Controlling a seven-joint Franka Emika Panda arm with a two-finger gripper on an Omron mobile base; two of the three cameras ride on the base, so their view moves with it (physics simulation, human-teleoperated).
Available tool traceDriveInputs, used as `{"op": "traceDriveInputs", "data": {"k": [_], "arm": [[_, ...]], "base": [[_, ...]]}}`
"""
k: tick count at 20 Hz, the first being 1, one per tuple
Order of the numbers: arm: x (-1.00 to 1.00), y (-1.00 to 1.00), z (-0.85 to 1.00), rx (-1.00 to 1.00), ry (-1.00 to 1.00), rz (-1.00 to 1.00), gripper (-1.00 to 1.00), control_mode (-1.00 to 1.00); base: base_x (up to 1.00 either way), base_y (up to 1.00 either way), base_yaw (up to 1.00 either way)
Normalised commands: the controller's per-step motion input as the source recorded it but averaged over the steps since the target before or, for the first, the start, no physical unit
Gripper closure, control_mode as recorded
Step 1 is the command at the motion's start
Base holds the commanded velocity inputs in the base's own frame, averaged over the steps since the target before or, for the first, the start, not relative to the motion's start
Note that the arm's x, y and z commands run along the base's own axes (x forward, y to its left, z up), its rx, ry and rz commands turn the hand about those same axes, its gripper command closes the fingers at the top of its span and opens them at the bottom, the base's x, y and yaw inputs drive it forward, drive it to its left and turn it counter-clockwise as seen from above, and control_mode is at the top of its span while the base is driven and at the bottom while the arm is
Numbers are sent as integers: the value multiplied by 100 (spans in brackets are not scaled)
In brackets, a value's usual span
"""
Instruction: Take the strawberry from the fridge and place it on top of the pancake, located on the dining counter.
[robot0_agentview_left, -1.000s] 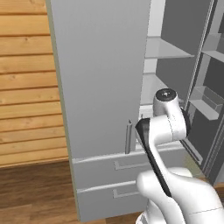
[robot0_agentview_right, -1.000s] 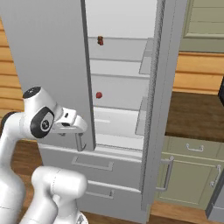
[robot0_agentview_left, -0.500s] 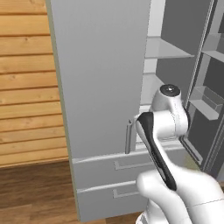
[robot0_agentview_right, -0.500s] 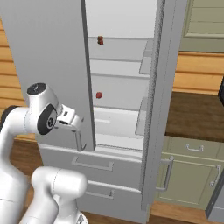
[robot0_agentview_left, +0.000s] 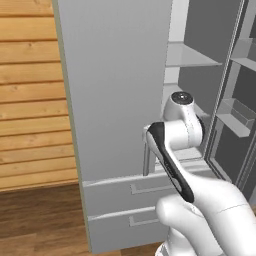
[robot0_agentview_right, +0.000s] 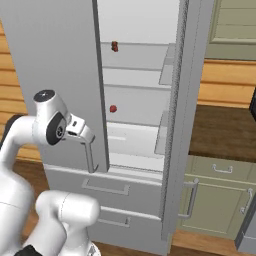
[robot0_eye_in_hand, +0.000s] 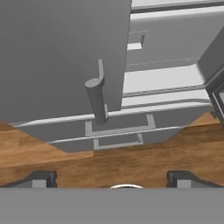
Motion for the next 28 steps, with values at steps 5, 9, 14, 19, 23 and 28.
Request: {"op": "traceDriveInputs", "data": {"k": [5, 9, 14, 19, 23, 28], "arm": [[43, 0, -16, 0, 0, 0, -100, -100], [40, 0, -26, 0, 0, 0, -100, -100], [37, 0, -38, 0, 0, 0, -100, -100], [32, 0, -36, 0, 1, 0, -100, -100], [23, 0, -23, 1, 0, 0, -100, -100], [17, 0, -22, 0, 0, 0, -100, -100]], "base": [[0, 0, 0], [0, 0, 0], [0, 0, 0], [0, 0, 0], [0, 0, 0], [0, 0, 0]]}}
